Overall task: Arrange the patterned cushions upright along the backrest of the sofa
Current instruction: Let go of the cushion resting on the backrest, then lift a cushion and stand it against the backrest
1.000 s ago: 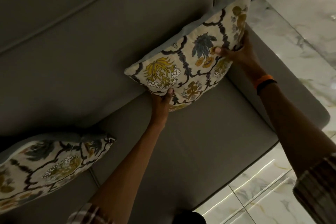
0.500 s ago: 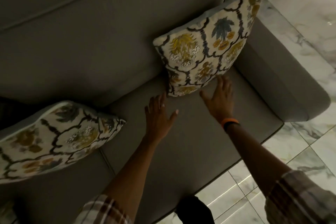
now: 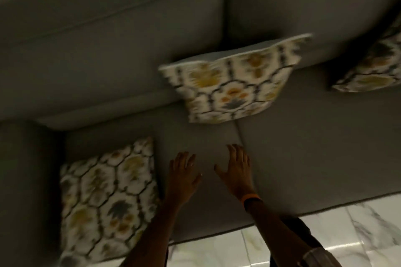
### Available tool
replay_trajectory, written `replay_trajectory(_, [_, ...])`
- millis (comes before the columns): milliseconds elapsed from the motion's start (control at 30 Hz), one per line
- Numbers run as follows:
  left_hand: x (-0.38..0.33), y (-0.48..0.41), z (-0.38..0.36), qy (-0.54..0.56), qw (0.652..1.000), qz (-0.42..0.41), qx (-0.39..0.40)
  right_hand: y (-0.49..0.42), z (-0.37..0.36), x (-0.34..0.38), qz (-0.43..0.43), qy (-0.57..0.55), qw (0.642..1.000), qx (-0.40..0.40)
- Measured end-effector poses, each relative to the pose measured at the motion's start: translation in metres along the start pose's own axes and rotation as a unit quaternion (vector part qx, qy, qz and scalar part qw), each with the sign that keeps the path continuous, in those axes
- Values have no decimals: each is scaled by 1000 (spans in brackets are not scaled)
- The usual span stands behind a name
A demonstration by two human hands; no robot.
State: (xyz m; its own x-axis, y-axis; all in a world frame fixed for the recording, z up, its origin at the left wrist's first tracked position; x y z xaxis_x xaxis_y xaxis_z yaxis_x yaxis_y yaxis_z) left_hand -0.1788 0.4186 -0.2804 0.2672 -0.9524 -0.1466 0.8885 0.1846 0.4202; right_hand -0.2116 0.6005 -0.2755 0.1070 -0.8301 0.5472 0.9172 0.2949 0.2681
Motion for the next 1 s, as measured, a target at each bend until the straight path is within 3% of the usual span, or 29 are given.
replay_trajectory(133, [185,19,20,32,991,124,-35,-14,-96,114,6,-53,999,10])
replay_trajectory(233, [306,31,24,89,962,255,-43,-20,-169,173,-63,-199,975,78])
replay_trajectory(300, [378,45,15,202,902,380,-31,-20,-209,202,-110,-304,941,102])
replay_trajectory(367, [424,52,-1,388,793,467,35,-17,-231,218,-157,-361,912,114])
replay_trajectory(433, [447,48,-7,544,695,456,113,-18,-233,234,-162,-362,913,97])
replay_trajectory(500, [458,40,1,595,661,424,169,-27,-219,252,-125,-358,924,50])
replay_trajectory(567, [464,27,24,610,681,381,138,-42,-199,274,-65,-391,918,4])
replay_trajectory(667, [482,-1,83,626,714,312,-13,-73,-169,311,10,-418,908,-28])
replay_trajectory(767, [496,-35,133,594,761,240,-98,-119,-144,342,75,-406,909,-56])
replay_trajectory(867, [498,-67,146,585,784,193,-75,-163,-143,361,95,-372,922,-44])
replay_trajectory(1000, [494,-92,124,584,779,229,22,-192,-156,357,86,-337,937,-2])
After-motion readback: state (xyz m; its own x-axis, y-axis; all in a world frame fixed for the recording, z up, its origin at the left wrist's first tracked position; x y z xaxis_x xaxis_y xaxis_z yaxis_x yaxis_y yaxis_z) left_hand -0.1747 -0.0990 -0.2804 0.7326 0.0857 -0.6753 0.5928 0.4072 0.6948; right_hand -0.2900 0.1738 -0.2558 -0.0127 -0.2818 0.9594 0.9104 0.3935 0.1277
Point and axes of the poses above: each hand's wrist, its own y-axis away from the middle knuckle, its own z-axis out of the back of the hand, x = y × z, the point moved 7 cm from there along -y, towards the middle knuckle, and after that the axes turned 15 degrees about z, right-handed, at the moved point
